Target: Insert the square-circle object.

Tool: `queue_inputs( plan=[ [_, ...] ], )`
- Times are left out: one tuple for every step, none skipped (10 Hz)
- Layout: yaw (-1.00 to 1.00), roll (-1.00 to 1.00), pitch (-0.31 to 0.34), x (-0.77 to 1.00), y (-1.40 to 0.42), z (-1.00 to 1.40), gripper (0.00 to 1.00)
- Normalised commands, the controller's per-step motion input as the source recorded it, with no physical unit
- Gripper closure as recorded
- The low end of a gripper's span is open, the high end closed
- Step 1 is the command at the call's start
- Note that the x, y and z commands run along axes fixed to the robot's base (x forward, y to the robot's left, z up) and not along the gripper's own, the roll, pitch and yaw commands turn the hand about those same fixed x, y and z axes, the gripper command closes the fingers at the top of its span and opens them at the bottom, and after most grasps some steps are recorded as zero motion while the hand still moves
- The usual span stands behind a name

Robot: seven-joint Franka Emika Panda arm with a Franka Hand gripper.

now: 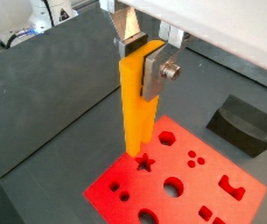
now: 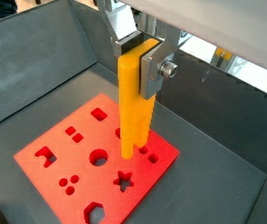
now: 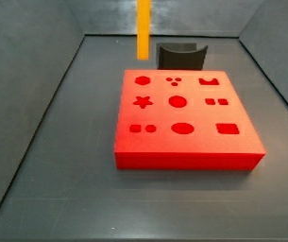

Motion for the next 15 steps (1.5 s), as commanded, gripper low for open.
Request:
queue_inputs(
  plan=[
    [-0.42,0.0,0.0,-0.12,-0.33,-0.14,1.0],
    [-0.72,-0.06,0.0,0.0,-0.35,-0.28,1.0],
    [-0.82,-0.07,-0.099,0.0,-0.3,-0.26,1.0],
    [-0.97,-0.07,-0.001,0.0,-0.09,-0.3,1.0],
    [-0.78,-0.06,-0.106,0.06,-0.2,-0.42,1.0],
    [-0.57,-0.32,-0.34,0.0,0.0,-0.22,1.0],
    [-0.85,-0.06,-0.289,0.0,-0.18,-0.54,1.0],
    [-0.95,0.04,0.0,0.01,-0.15,-0.42,1.0],
    [-0.66,0.23,0.183,0.0,-0.07,-0.41,1.0],
    [-0.67,0.3,0.274,-0.11,-0.03,-0.11,1.0],
    [-0.67,0.29,0.289,-0.15,0.0,0.0,1.0],
    [-0.64,0.31,0.311,-0.17,0.0,0.0,1.0],
    [-0.55,0.36,0.297,-0.04,-0.03,0.0,1.0],
    [-0.43,0.01,0.087,0.51,-0.19,-0.17,1.0],
    [-0.28,-0.13,-0.109,0.2,-0.02,-0.22,1.0]
  ],
)
